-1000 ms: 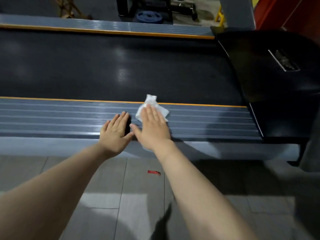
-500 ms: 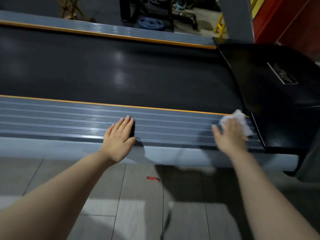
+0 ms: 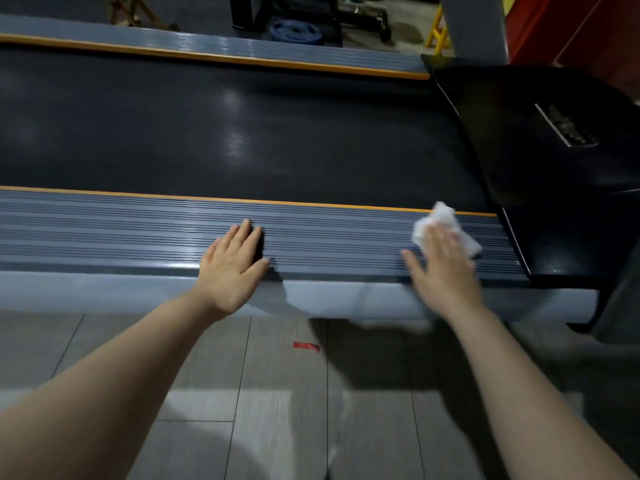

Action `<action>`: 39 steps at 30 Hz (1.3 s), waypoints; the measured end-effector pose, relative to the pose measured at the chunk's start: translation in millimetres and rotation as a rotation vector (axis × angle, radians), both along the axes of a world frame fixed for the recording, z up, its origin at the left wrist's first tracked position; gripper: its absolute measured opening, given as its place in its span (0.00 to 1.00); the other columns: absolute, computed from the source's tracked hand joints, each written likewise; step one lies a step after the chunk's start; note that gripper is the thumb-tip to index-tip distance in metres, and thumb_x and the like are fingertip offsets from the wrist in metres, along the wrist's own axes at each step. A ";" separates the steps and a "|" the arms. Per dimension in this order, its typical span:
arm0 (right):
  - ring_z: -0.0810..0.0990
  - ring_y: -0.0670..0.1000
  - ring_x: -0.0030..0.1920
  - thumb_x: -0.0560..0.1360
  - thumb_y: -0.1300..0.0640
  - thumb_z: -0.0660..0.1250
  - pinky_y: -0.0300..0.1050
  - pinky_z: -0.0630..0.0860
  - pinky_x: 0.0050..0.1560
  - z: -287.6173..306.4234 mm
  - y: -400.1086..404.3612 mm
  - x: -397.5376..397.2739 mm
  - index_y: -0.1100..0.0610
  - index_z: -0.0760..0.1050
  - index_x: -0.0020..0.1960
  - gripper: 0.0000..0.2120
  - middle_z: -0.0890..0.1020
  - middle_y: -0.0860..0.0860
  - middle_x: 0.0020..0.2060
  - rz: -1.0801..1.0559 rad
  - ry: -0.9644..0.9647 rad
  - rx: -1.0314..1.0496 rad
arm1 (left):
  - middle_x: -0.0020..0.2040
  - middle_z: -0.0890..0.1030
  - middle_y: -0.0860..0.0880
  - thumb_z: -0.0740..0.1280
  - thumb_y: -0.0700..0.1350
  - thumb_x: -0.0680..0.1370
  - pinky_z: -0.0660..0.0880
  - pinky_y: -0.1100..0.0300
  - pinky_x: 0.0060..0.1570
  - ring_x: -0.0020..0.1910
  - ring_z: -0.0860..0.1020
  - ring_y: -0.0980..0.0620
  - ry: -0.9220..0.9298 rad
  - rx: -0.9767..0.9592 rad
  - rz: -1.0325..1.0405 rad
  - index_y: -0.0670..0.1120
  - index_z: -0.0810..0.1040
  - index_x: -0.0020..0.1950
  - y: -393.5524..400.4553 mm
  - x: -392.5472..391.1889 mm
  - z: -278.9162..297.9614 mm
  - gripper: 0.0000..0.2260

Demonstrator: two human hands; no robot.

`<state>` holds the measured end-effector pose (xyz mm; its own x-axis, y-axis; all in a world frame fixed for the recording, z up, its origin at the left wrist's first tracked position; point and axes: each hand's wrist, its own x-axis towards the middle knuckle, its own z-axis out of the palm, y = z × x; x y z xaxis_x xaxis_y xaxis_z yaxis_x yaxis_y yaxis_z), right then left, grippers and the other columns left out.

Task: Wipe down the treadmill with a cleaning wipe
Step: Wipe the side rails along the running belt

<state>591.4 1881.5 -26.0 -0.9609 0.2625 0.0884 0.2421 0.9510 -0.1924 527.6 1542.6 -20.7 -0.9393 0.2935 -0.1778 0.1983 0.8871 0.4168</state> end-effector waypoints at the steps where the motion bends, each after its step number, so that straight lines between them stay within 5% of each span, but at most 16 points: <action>1: 0.58 0.57 0.77 0.77 0.32 0.44 0.57 0.59 0.74 -0.2 27.3 19.5 0.58 0.59 0.76 0.39 0.61 0.56 0.77 -0.118 -0.010 0.004 | 0.81 0.43 0.55 0.41 0.62 0.74 0.39 0.58 0.74 0.79 0.41 0.56 0.001 -0.011 -0.004 0.53 0.47 0.81 0.7 -0.1 -1.5 0.35; 5: 0.57 0.59 0.77 0.76 0.31 0.42 0.59 0.56 0.75 0.7 32.5 46.1 0.63 0.57 0.77 0.44 0.60 0.61 0.77 -0.330 -0.018 -0.024 | 0.81 0.44 0.56 0.41 0.62 0.77 0.39 0.64 0.71 0.79 0.41 0.58 -0.029 0.081 0.018 0.53 0.48 0.81 -1.0 0.8 -0.7 0.32; 9: 0.66 0.60 0.72 0.74 0.36 0.52 0.56 0.62 0.73 -6.5 -115.6 11.7 0.62 0.66 0.73 0.38 0.70 0.59 0.71 0.072 0.103 -0.077 | 0.80 0.50 0.57 0.48 0.55 0.85 0.40 0.62 0.74 0.79 0.46 0.60 -0.059 0.282 0.075 0.52 0.51 0.81 -5.3 -0.2 -2.0 0.23; 12: 0.53 0.54 0.78 0.77 0.38 0.56 0.47 0.43 0.78 0.7 -217.0 -9.5 0.61 0.56 0.78 0.38 0.58 0.56 0.78 0.456 0.023 -0.016 | 0.78 0.62 0.53 0.51 0.69 0.79 0.53 0.49 0.78 0.78 0.58 0.54 -0.231 0.679 0.172 0.53 0.59 0.79 -12.0 -2.2 2.1 0.33; 15: 0.50 0.51 0.79 0.79 0.39 0.57 0.47 0.43 0.78 4.1 -210.1 -18.8 0.58 0.55 0.79 0.35 0.55 0.52 0.79 0.580 -0.035 0.008 | 0.74 0.70 0.53 0.50 0.66 0.81 0.60 0.54 0.74 0.73 0.68 0.57 -0.370 0.886 0.254 0.52 0.65 0.77 -14.6 -3.5 6.5 0.29; 17: 0.56 0.52 0.78 0.78 0.37 0.52 0.49 0.51 0.78 2.0 -165.1 -9.6 0.56 0.59 0.78 0.35 0.60 0.52 0.77 0.515 -0.003 -0.083 | 0.77 0.62 0.60 0.50 0.66 0.82 0.53 0.61 0.75 0.75 0.60 0.63 -0.354 0.874 0.265 0.55 0.58 0.80 -16.0 -2.5 8.5 0.29; 21: 0.70 0.60 0.69 0.77 0.36 0.52 0.55 0.66 0.70 -7.7 -20.1 28.5 0.60 0.70 0.68 0.33 0.74 0.59 0.67 0.084 0.114 -0.037 | 0.77 0.60 0.65 0.48 0.76 0.75 0.50 0.52 0.78 0.76 0.57 0.63 -0.360 0.740 0.222 0.63 0.55 0.78 -22.6 -4.2 0.5 0.34; 26: 0.64 0.61 0.71 0.75 0.29 0.39 0.60 0.63 0.70 -0.2 59.6 31.7 0.65 0.64 0.68 0.44 0.68 0.63 0.70 -0.330 -0.058 -0.054 | 0.78 0.59 0.59 0.46 0.66 0.81 0.50 0.51 0.78 0.77 0.56 0.60 -0.201 0.641 0.199 0.56 0.57 0.79 -13.7 -3.1 0.7 0.29; 31: 0.70 0.59 0.66 0.76 0.37 0.51 0.51 0.65 0.66 2.2 -98.5 -54.3 0.61 0.70 0.65 0.31 0.74 0.58 0.64 0.073 0.064 -0.057 | 0.76 0.59 0.66 0.48 0.73 0.77 0.51 0.52 0.78 0.76 0.56 0.65 -0.305 0.774 0.236 0.64 0.56 0.78 -17.3 0.0 5.5 0.31; 34: 0.54 0.54 0.78 0.81 0.44 0.55 0.49 0.50 0.76 1.4 -199.6 -81.8 0.60 0.59 0.76 0.30 0.60 0.56 0.77 0.440 -0.011 -0.089 | 0.69 0.69 0.70 0.48 0.59 0.85 0.61 0.77 0.65 0.64 0.66 0.75 -0.262 0.913 0.267 0.58 0.65 0.75 -10.0 7.1 15.2 0.20; 36: 0.50 0.52 0.79 0.82 0.44 0.55 0.48 0.46 0.77 4.1 -214.2 -87.6 0.59 0.55 0.78 0.30 0.55 0.53 0.79 0.535 -0.049 -0.077 | 0.58 0.70 0.77 0.48 0.58 0.85 0.64 0.82 0.55 0.57 0.68 0.77 -0.258 0.904 0.270 0.61 0.66 0.68 -5.9 11.6 24.0 0.14; 39: 0.56 0.53 0.78 0.82 0.45 0.55 0.47 0.49 0.76 3.9 -169.9 -70.2 0.58 0.59 0.77 0.28 0.60 0.53 0.78 0.490 -0.003 -0.092 | 0.70 0.60 0.72 0.47 0.63 0.82 0.55 0.74 0.68 0.69 0.59 0.71 -0.290 0.883 0.227 0.60 0.59 0.76 -16.5 11.9 22.9 0.22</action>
